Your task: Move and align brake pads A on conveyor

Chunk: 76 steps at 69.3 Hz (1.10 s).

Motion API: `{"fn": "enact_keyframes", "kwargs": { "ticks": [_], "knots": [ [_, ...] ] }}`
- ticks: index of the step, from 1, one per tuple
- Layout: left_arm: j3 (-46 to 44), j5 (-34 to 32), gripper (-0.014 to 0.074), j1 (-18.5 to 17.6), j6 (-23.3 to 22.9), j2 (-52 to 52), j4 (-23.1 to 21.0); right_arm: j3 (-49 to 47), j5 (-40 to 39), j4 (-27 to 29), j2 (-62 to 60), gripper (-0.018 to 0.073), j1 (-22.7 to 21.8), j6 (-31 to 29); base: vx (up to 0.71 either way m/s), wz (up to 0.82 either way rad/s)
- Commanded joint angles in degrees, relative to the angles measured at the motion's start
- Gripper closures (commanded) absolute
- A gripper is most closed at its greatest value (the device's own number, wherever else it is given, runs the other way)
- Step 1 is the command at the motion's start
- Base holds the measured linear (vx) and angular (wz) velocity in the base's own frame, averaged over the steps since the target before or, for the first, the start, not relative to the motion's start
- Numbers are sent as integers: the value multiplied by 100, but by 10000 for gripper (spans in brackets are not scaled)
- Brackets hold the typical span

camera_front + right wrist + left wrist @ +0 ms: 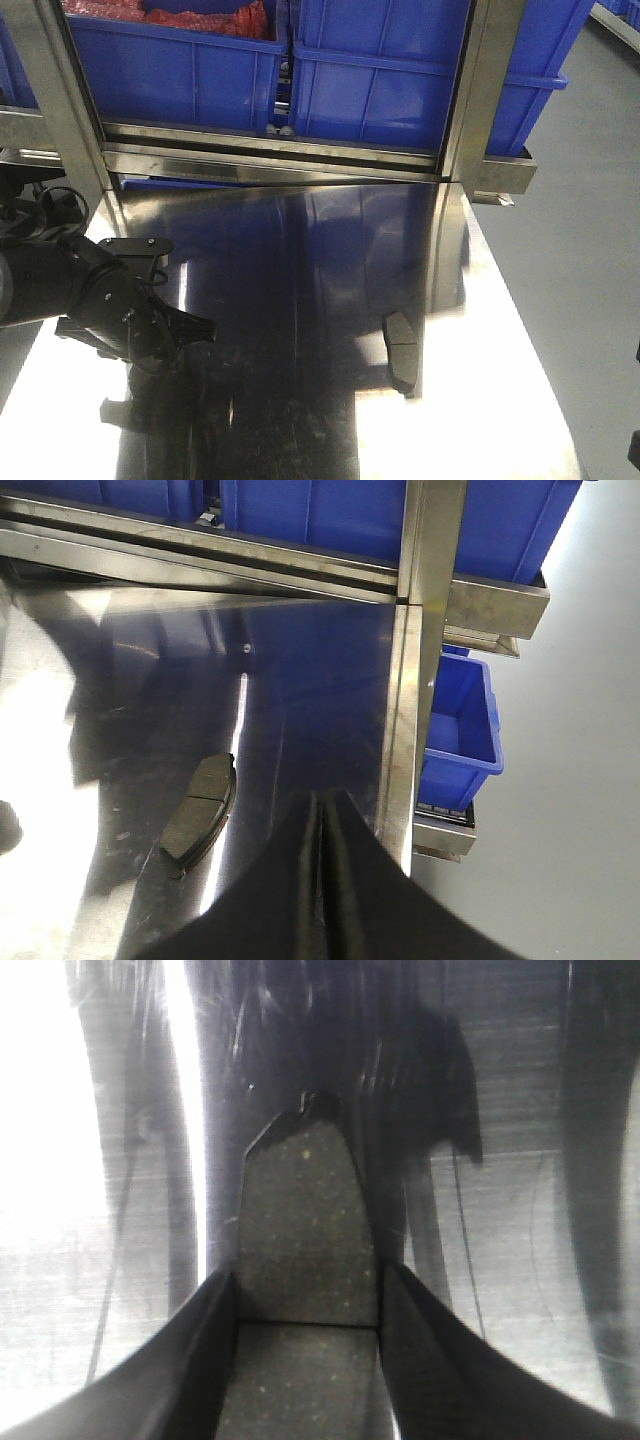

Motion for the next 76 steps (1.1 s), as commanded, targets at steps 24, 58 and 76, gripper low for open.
{"fn": "enact_keyframes", "kwargs": {
  "ticks": [24, 58, 76],
  "knots": [
    [-110, 23, 577, -19, 325, -565, -25, -156, -384, 31, 42, 569, -18, -59, 0, 0],
    [-110, 32, 577, -33, 541, -1061, -25, -156, -384, 31, 42, 569, -18, -59, 0, 0],
    [46, -112, 577, -360, 702, -1663, -25, -156, -384, 31, 42, 569, -18, -59, 0, 0]
  ]
}}
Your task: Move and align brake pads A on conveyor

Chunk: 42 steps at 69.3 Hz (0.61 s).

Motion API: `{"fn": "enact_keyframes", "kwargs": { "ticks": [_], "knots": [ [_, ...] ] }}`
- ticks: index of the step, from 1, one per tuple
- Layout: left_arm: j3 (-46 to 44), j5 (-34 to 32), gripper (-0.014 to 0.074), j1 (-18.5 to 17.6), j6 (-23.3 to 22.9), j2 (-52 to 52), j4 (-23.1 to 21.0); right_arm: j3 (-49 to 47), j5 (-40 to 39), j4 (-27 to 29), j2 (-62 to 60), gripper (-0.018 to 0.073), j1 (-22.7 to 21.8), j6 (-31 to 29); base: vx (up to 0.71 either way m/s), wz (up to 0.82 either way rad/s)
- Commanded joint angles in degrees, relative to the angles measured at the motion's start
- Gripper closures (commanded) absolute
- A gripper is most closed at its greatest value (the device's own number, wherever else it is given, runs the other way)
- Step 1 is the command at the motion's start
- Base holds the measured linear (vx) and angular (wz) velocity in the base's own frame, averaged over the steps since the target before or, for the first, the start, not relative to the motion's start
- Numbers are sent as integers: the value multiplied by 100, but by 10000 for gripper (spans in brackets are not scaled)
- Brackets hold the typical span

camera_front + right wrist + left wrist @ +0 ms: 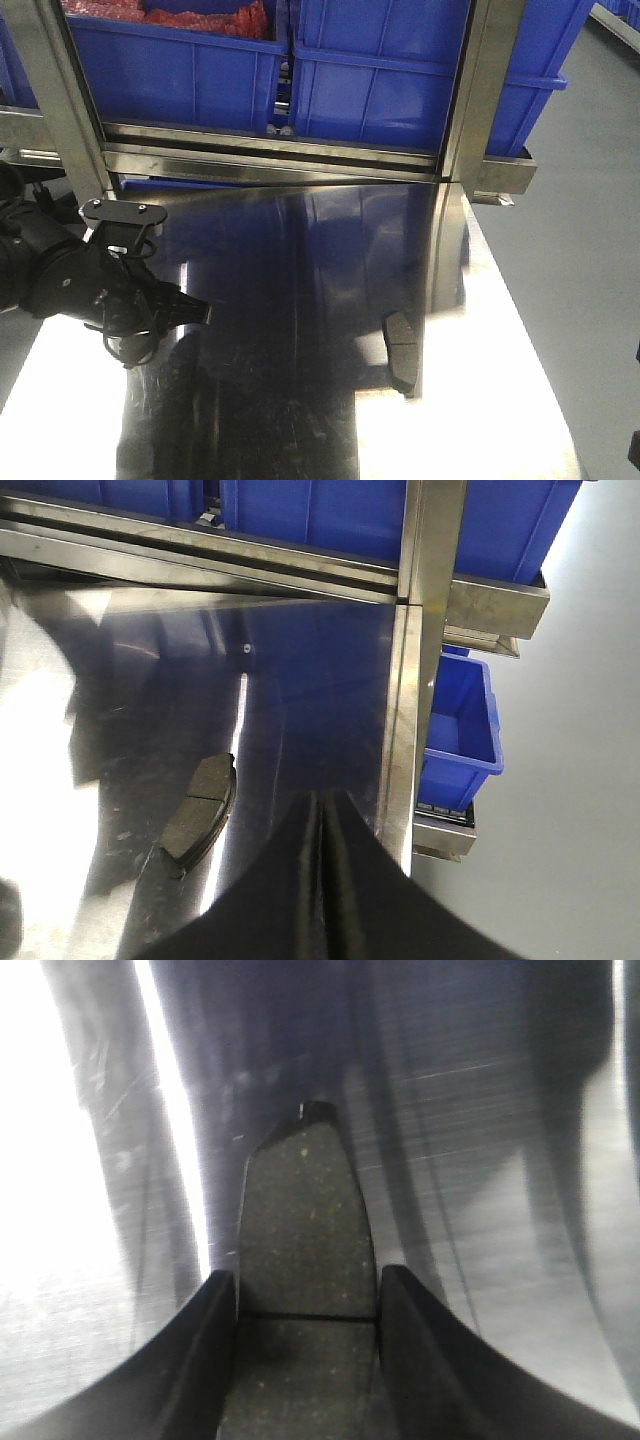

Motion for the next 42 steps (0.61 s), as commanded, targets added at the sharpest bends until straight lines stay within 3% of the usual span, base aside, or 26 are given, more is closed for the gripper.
{"fn": "enact_keyframes", "kwargs": {
  "ticks": [1, 10, 42],
  "knots": [
    [-3, -354, 577, -148, 33, -544, 22, -156, -384, 31, 42, 569, -18, -59, 0, 0],
    [289, -639, 577, -143, 33, -917, 16, -156, -384, 31, 42, 569, -18, -59, 0, 0],
    [342, -550, 577, -143, 33, -1071, 20, -156, -379, 31, 42, 569, -18, -59, 0, 0]
  ]
}}
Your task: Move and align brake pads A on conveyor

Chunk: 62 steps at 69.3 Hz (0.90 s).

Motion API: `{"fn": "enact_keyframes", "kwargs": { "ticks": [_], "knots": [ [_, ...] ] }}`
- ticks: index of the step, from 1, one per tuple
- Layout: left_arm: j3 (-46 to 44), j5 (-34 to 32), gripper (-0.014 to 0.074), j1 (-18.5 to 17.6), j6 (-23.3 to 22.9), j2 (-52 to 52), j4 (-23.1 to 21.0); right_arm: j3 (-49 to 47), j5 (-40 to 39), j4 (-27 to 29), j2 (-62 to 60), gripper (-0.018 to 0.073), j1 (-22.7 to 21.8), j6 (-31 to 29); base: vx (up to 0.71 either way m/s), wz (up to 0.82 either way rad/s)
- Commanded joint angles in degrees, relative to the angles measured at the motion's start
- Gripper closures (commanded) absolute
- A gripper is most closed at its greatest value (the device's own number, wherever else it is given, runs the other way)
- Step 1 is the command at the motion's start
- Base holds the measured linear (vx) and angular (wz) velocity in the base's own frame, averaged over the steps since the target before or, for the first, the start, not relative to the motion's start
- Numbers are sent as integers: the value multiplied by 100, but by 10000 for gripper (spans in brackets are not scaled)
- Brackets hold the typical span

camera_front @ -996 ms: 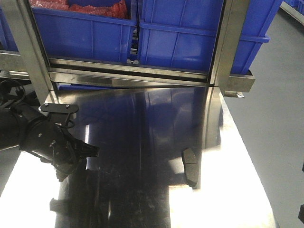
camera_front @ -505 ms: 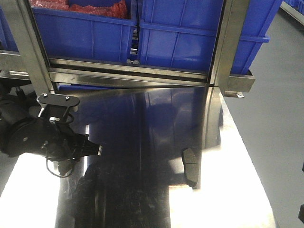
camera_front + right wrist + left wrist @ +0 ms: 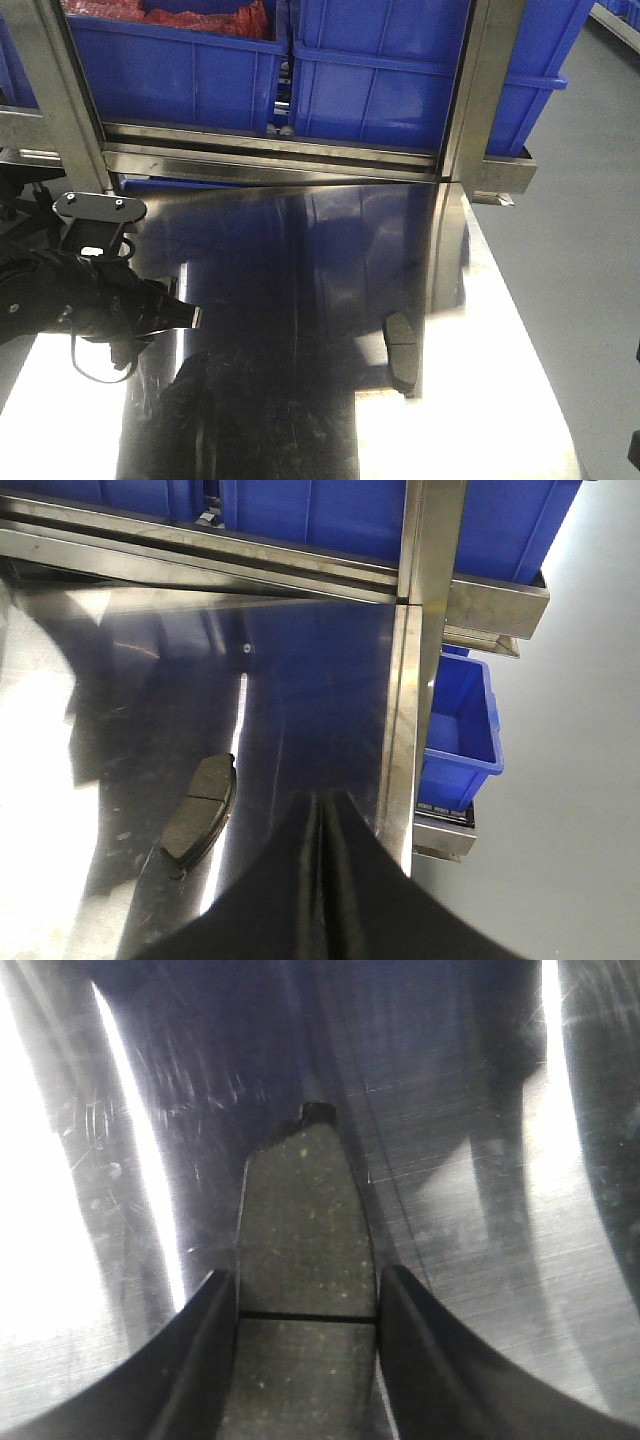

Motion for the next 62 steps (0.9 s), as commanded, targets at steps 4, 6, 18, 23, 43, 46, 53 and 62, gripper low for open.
{"fn": "enact_keyframes", "kwargs": {
  "ticks": [4, 6, 18, 23, 43, 46, 53, 62],
  "knots": [
    [-143, -296, 577, -29, -7, -222, 43, -156, -379, 31, 42, 569, -18, -59, 0, 0],
    [-143, -296, 577, -29, -7, -222, 43, -156, -379, 31, 42, 569, -18, -59, 0, 0],
    [-143, -296, 577, -29, -7, -222, 43, -156, -379, 31, 42, 569, -18, -59, 0, 0],
    [-143, -296, 577, -29, -7, -222, 43, -156, -379, 31, 42, 569, -18, -59, 0, 0],
    [-143, -296, 577, -29, -7, -222, 43, -156, -397, 36, 42, 569, -18, -59, 0, 0],
    [-143, -296, 577, -29, -7, -222, 43, -156, -439, 36, 42, 569, -18, -59, 0, 0],
    [-143, -296, 577, -29, -7, -222, 43, -156, -439, 36, 42, 569, -18, -59, 0, 0],
    [-143, -296, 577, -29, -7, -222, 43, -156, -451, 31, 42, 536, -18, -59, 0, 0]
  ]
}}
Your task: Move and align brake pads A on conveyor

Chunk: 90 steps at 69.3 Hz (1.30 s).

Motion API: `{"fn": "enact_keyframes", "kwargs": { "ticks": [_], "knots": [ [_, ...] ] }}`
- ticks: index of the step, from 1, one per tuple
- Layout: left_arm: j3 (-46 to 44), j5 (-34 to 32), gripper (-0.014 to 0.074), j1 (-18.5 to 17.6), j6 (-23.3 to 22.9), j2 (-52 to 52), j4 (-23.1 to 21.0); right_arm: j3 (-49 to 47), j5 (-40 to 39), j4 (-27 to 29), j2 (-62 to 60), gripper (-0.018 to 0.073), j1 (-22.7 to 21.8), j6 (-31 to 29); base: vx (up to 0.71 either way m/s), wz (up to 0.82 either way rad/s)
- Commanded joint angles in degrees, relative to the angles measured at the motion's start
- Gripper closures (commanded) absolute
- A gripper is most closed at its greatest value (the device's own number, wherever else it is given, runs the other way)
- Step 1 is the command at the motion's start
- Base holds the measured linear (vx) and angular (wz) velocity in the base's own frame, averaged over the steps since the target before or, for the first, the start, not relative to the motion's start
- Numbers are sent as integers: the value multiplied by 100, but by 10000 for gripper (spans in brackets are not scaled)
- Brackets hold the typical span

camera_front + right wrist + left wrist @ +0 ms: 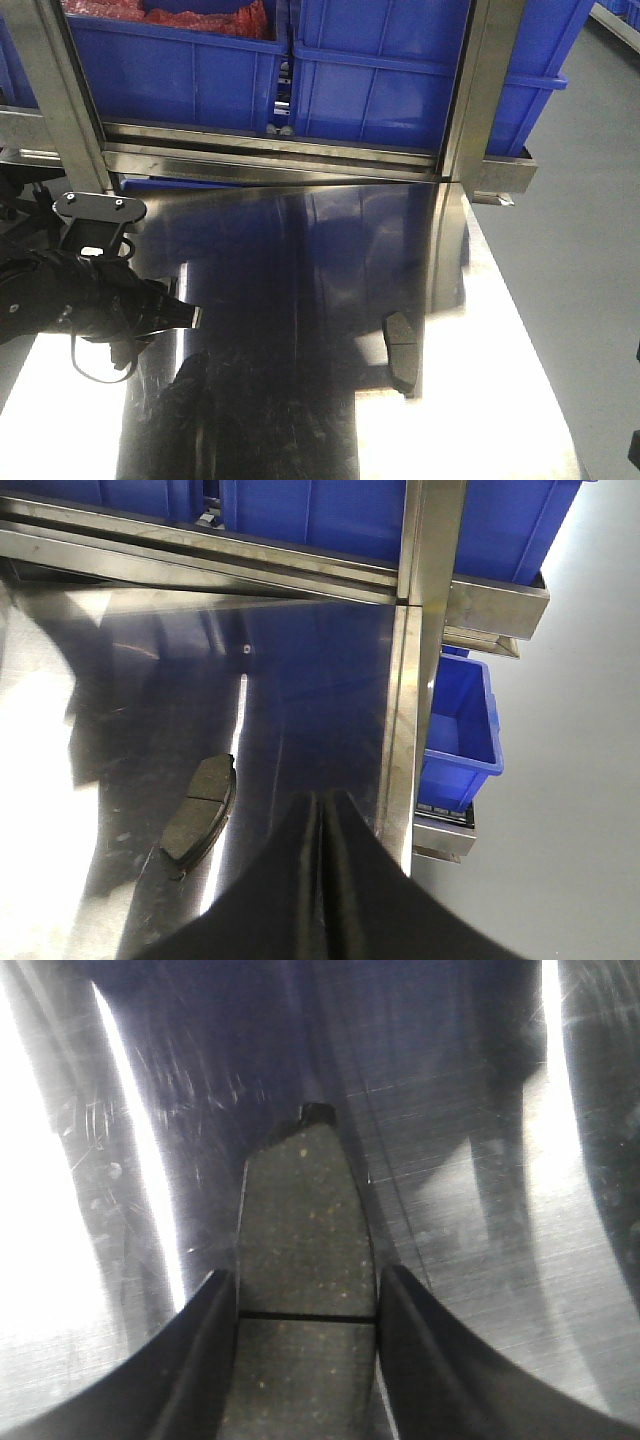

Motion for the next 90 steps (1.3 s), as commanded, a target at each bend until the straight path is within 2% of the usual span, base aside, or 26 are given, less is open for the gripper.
{"fn": "enact_keyframes", "kwargs": {
  "ticks": [1, 8, 21, 30, 37, 43, 50, 64, 76, 83, 90],
  "knots": [
    [-143, -296, 577, -34, -7, -222, 43, -156, -446, 31, 42, 526, -18, -59, 0, 0],
    [-143, -296, 577, -34, -7, -222, 43, -156, -460, 31, 42, 413, -18, -61, 0, 0],
    [-143, -296, 577, -34, -7, -222, 43, -156, -422, 31, 42, 21, -18, -66, 0, 0],
    [-143, -296, 577, -34, -7, -222, 43, -156, -450, 40, 42, -162, -18, -66, 0, 0],
    [-143, -296, 577, -34, -7, -222, 43, -156, -743, 88, 42, -167, -18, 28, 0, 0],
    [-143, -296, 577, -34, -7, -222, 43, -283, -868, 58, 263, -158, -18, 401, 0, 0],
    [-143, -296, 577, -34, -7, -222, 43, -734, -505, 51, 1033, -139, -18, 730, 0, 0],
    [-143, -296, 577, -34, -7, -222, 43, -1927, 443, 25, 3050, -126, 2, 841, 0, 0],
    [-143, -296, 577, -34, -7, -222, 43, -2634, 516, 15, 4402, -120, 15, 820, 0, 0],
    [-143, -296, 577, -34, -7, -222, 43, -2916, 405, -215, 5054, -115, 319, 921, 0, 0],
    [-143, -296, 577, -34, -7, -222, 43, -3175, 400, -754, 5563, -113, 865, 1656, 0, 0]
  ]
}}
